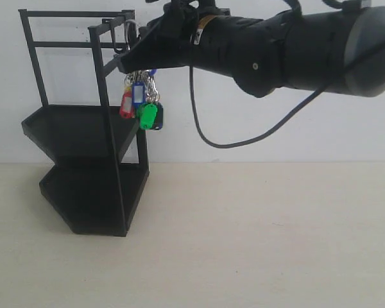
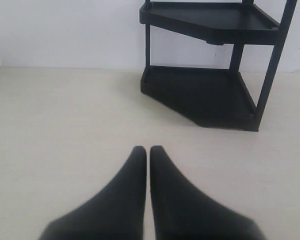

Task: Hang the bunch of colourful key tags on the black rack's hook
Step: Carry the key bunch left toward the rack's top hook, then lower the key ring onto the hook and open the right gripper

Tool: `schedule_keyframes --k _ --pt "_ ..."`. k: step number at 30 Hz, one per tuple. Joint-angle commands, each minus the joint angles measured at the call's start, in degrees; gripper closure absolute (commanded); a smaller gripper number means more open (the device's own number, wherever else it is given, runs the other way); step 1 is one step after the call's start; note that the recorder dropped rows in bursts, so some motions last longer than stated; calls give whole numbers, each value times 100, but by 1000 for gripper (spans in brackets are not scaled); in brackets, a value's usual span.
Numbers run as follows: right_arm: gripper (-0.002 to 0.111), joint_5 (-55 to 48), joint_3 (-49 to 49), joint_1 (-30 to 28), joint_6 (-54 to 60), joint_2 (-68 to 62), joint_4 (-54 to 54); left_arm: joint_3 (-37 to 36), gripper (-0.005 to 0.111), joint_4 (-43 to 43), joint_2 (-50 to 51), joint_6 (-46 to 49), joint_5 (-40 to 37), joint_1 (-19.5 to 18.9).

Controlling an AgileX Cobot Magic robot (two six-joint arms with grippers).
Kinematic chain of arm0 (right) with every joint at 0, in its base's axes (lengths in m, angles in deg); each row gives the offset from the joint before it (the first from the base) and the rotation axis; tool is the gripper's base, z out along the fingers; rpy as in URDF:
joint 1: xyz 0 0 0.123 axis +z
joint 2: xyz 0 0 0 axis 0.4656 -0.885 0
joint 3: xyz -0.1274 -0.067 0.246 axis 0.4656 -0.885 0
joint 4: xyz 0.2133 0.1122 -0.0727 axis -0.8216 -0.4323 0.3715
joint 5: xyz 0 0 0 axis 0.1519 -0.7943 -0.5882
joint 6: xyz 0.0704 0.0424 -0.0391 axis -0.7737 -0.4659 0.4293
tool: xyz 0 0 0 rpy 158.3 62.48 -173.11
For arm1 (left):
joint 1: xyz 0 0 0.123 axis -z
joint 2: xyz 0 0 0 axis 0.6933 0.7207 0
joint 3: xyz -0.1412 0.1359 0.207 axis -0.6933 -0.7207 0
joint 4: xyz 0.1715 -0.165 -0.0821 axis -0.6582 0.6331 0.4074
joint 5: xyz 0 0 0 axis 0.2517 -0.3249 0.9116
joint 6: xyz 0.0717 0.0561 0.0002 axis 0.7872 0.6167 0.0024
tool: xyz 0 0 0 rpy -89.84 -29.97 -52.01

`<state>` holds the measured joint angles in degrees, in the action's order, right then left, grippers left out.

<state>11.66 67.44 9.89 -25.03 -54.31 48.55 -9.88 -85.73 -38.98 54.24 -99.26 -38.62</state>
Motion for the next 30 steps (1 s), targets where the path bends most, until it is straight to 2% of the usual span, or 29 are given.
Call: schedule_keyframes --k 1,13,16,20,21,24,26,30 --pt "109 49 154 154 273 -103 29 14 102 16 20 0 20 -12" --pt "107 -472 154 178 262 -117 29 14 102 16 20 0 20 -12" --pt "92 -484 154 178 206 -117 29 14 102 16 20 0 20 -12" --pt "48 -500 154 178 162 -117 29 14 102 16 20 0 20 -12" --pt "47 -517 154 178 162 -117 29 14 102 16 20 0 20 -12" --pt "62 -645 154 178 132 -117 29 14 102 16 20 0 20 -12" --pt "67 -739 154 178 107 -97 29 14 102 16 20 0 20 -12" --pt "67 -914 60 178 80 29 29 14 102 16 20 0 20 -12"
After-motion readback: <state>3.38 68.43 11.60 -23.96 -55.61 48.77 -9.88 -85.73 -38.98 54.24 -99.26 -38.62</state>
